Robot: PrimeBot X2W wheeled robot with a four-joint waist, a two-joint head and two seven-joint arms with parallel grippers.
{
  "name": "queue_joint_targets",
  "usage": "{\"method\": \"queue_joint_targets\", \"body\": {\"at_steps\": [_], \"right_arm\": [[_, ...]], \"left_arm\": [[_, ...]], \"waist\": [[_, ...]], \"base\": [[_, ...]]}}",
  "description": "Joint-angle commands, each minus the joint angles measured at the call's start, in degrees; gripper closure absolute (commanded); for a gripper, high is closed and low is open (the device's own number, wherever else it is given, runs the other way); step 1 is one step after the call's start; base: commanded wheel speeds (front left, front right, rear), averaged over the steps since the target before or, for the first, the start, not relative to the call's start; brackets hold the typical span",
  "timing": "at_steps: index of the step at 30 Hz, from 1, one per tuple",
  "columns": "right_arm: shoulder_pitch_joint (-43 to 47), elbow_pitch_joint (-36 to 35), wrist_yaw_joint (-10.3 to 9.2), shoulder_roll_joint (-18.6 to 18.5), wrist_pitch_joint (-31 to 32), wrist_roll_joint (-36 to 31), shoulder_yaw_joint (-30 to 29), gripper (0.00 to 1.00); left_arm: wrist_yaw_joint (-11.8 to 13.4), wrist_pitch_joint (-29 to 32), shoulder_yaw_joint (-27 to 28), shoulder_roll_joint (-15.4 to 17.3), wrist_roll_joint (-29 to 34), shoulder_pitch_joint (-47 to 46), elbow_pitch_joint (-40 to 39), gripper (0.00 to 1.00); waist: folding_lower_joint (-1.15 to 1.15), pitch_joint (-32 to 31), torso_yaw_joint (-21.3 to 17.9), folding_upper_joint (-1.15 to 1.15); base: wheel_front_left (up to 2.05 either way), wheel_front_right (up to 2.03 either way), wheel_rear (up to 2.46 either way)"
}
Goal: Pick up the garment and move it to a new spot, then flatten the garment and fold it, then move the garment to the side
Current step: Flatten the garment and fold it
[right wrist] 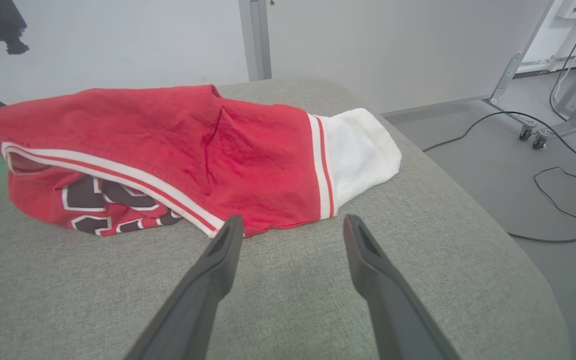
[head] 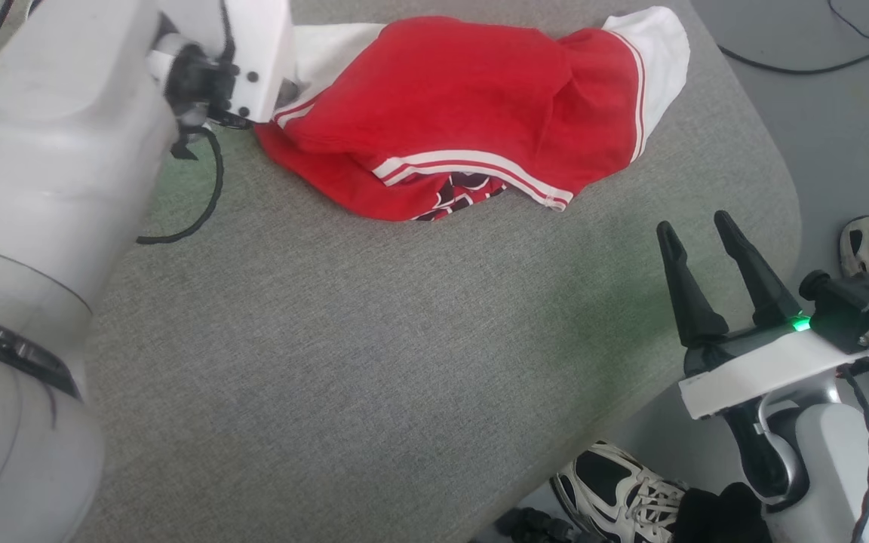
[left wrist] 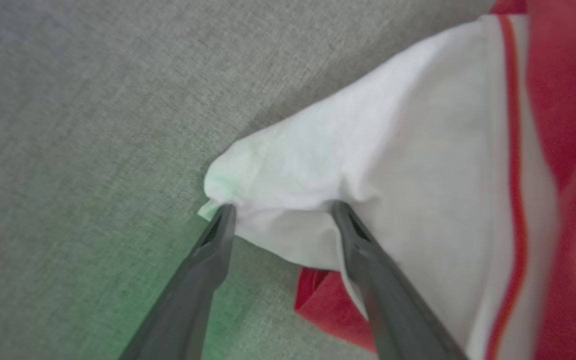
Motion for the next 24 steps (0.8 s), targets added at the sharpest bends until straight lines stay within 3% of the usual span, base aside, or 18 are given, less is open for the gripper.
{"method": "queue_joint_targets", "body": {"at_steps": [1, 7, 8, 9, 11, 12, 20, 24], "right_arm": [[0.2, -0.7, -0.1, 0.6, 0.2, -0.3, 0.2, 0.0], [0.1, -2.8, -0.1, 1.4, 0.8, -1.3, 1.0, 0.0], [0.0, -3.1, -0.1, 1.6, 0.9, -1.4, 1.1, 0.0], [-0.1, -3.3, -0.1, 1.6, 1.0, -1.5, 1.2, 0.0], [-0.5, -4.0, -0.1, 1.6, 1.3, -1.7, 1.4, 0.0], [-0.8, -4.4, -0.1, 1.5, 1.5, -1.8, 1.5, 0.0], [-3.0, -4.9, -0.1, 0.5, 3.3, -1.9, 3.0, 0.0], [-3.1, -5.3, -0.09, -1.1, 4.1, -2.4, 1.8, 0.0]], "left_arm": [[0.0, -0.6, -1.0, 0.8, 0.9, 1.2, 0.5, 0.0], [0.1, -2.6, -3.8, 1.0, 1.3, 3.6, 0.2, 0.01], [0.1, -2.0, -4.4, 1.2, 0.9, 4.1, -0.1, 0.07], [0.1, -1.4, -4.9, 1.4, 0.5, 4.5, -0.4, 0.37], [0.0, -1.1, -5.6, 2.0, -0.2, 4.8, -0.9, 0.87], [0.0, -1.0, -5.9, 2.3, -0.5, 4.8, -1.1, 1.0], [0.1, -4.9, -5.4, 5.9, -3.4, 3.4, -1.7, 1.0], [0.1, -8.9, -3.9, 6.2, -5.2, 2.1, -2.9, 1.0]], "waist": [[0.0, 0.5, 0.0, 0.0], [0.0, 2.1, -0.1, 0.0], [0.0, 2.3, -0.1, 0.0], [0.0, 2.4, -0.1, 0.0], [0.0, 2.6, -0.1, 0.0], [0.0, 2.6, -0.1, 0.0], [0.0, 0.4, -0.1, 0.0], [0.0, -2.7, 3.8, 0.0]], "base": [[0.0, 0.0, 0.0], [0.0, 0.0, 0.0], [0.0, 0.0, 0.0], [0.0, 0.0, 0.0], [0.0, 0.0, 0.0], [0.0, 0.0, 0.0], [0.0, 0.0, 0.0], [0.0, 0.0, 0.0]]}}
